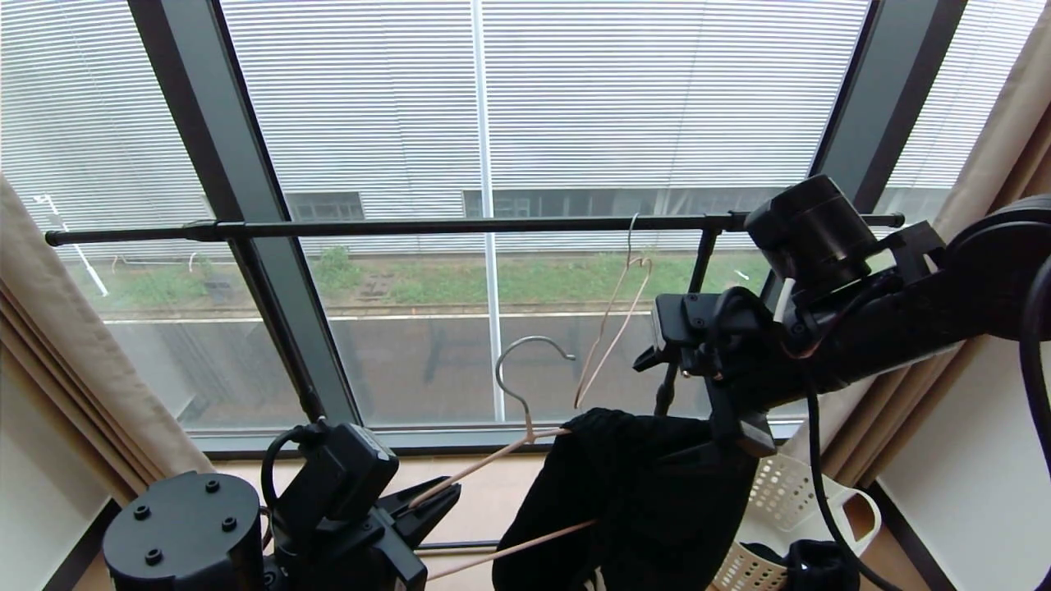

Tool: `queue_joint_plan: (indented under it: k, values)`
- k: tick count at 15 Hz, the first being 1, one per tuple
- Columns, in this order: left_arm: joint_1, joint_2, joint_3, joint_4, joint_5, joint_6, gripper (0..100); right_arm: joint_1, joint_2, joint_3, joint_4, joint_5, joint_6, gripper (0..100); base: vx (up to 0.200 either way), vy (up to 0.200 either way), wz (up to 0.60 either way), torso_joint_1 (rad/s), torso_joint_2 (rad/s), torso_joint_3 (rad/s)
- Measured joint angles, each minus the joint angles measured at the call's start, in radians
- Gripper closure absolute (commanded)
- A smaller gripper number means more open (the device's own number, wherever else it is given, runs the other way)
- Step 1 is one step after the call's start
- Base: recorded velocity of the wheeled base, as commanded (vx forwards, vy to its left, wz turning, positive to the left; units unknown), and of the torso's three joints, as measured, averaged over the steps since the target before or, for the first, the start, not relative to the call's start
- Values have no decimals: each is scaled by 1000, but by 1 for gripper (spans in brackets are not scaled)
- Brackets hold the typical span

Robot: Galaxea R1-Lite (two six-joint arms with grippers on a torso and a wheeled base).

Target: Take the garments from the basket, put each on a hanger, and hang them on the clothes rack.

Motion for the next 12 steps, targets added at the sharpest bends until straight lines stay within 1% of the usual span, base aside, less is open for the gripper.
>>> queue_joint_plan:
  k: [5, 7, 9, 12]
  values:
    - [-4, -8, 3, 0, 0, 3, 100, 28, 74, -85, 8, 1, 5, 0, 0, 0, 0, 0, 0, 0]
    - [-5, -12, 3, 0, 0, 2, 100, 56, 100, -108, 7, 2, 20, 0, 0, 0, 0, 0, 0, 0]
    - [-7, -14, 3, 0, 1, 2, 100, 77, 117, -123, 7, 3, 57, 0, 0, 0, 0, 0, 0, 0]
    - [-7, -15, 2, 1, 0, 2, 100, 89, 126, -119, 10, 20, 65, 0, 0, 0, 0, 0, 0, 0]
